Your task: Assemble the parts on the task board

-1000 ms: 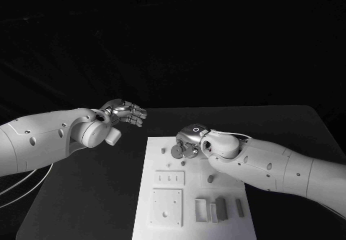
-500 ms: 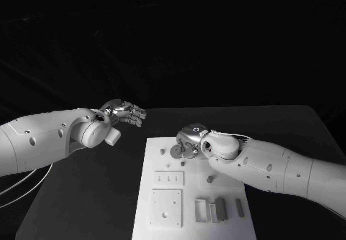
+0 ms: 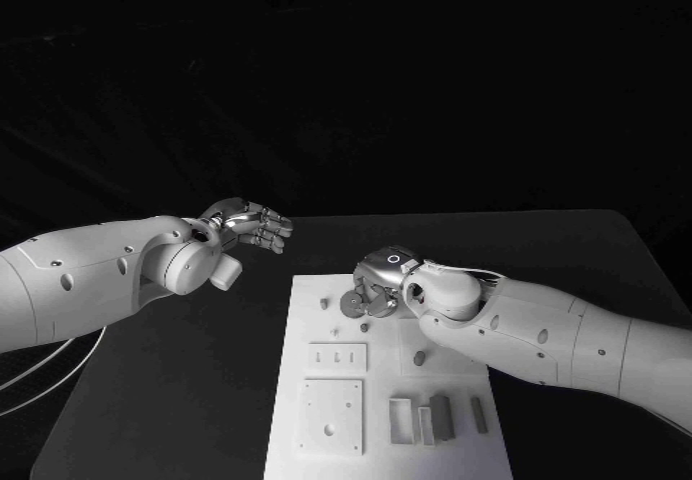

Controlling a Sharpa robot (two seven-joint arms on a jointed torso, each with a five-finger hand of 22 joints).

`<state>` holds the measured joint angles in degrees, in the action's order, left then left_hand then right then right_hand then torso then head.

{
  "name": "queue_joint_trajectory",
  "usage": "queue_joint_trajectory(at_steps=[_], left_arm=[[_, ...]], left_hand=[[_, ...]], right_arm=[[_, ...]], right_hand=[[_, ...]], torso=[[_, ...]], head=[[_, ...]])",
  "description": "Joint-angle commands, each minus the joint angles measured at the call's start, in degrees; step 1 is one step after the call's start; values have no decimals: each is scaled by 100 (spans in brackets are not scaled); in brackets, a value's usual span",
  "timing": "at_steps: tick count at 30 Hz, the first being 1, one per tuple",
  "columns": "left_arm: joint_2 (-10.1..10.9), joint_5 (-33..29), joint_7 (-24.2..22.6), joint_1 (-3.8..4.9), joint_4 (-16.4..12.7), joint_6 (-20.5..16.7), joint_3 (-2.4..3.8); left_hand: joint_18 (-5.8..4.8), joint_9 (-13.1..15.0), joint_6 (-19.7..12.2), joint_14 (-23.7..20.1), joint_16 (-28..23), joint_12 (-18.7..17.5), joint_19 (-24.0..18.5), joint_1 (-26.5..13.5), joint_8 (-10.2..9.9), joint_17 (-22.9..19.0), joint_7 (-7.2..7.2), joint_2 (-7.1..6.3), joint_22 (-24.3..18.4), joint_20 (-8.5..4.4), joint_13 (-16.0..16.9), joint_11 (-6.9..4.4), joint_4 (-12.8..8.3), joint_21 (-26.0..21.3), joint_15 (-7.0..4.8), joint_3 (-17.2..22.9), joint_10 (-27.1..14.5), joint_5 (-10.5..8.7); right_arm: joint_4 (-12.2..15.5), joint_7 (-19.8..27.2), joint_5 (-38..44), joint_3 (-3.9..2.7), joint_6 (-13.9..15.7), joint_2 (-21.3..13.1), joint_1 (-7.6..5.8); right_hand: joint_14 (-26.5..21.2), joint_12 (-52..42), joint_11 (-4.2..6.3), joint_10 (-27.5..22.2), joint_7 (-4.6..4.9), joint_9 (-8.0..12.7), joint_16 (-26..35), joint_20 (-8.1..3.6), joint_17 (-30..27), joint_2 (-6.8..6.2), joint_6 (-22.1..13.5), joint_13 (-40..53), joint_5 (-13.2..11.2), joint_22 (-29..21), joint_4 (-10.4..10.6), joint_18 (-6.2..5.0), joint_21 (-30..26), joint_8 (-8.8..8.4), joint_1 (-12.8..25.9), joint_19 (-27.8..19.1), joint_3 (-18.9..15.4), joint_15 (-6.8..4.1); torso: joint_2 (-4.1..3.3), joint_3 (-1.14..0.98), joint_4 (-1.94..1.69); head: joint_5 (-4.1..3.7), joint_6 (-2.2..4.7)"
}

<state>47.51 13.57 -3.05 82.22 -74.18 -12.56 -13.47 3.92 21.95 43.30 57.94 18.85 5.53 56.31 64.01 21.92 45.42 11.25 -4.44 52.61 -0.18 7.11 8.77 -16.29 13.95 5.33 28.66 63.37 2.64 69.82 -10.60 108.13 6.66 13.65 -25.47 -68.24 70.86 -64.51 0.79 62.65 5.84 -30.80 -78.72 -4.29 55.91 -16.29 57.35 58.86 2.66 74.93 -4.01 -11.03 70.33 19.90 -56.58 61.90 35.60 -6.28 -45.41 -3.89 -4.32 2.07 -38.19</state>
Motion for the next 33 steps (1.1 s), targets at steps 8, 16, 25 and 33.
queue_joint_trajectory(at_steps=[8, 16, 25, 33], left_arm=[[14, 9, -50, 6, 14, -53, 4], [16, 9, -60, 6, 7, -56, 4], [44, -1, -187, 5, 104, 31, 3], [41, -1, -301, -33, 300, 103, 1]], left_hand=[[61, 0, 13, 39, -44, -35, 1, -52, -32, 10, 54, -14, 8, -29, 5, 2, 17, -21, -12, 18, 30, 20], [61, 1, 14, 40, -46, -37, 1, -49, -32, 12, 54, -15, 9, -29, 6, 2, 15, -23, -12, 20, 32, 20], [60, 5, 24, 42, -53, -36, 2, -54, -28, 17, 52, -19, 11, -28, 10, -2, 17, -25, -11, 18, 43, 20], [60, 21, 79, 45, -74, -27, 0, -38, 0, 33, 29, -4, 18, -27, 24, -21, 11, -36, -10, 29, 91, 20]], right_arm=[[318, -16, 60, -3, 129, -232, 1], [419, -32, 46, -12, 247, -343, -1], [818, 228, -867, -242, 812, -845, -115], [1265, 734, -2077, -363, 832, -1559, -280]], right_hand=[[-46, 14, -42, -31, 7, -19, 32, -39, -7, -56, -60, -2, 12, 75, -24, -397, -26, -44, -18, -30, -58, 22], [-38, 2, -39, -23, 3, -45, 26, -50, -7, -12, -44, -1, 14, 73, -69, -397, -24, -39, -158, -22, -7, 25], [-26, 2, -100, -8, 73, -35, 41, -64, -22, 113, -278, -18, 14, 67, -197, -397, -22, -171, -427, -2, 74, 60], [-225, 1990, -311, -487, 285, -41, 807, 128, -522, 496, -765, -1501, 16, -153, -797, -397, -474, -407, -806, -282, 138, 253]], torso=[[4, -2, 7], [6, -4, 1], [14, -8, 26], [53, -36, 90]], head=[[4, -6], [-8, 17], [-19, 90], [-44, 196]])
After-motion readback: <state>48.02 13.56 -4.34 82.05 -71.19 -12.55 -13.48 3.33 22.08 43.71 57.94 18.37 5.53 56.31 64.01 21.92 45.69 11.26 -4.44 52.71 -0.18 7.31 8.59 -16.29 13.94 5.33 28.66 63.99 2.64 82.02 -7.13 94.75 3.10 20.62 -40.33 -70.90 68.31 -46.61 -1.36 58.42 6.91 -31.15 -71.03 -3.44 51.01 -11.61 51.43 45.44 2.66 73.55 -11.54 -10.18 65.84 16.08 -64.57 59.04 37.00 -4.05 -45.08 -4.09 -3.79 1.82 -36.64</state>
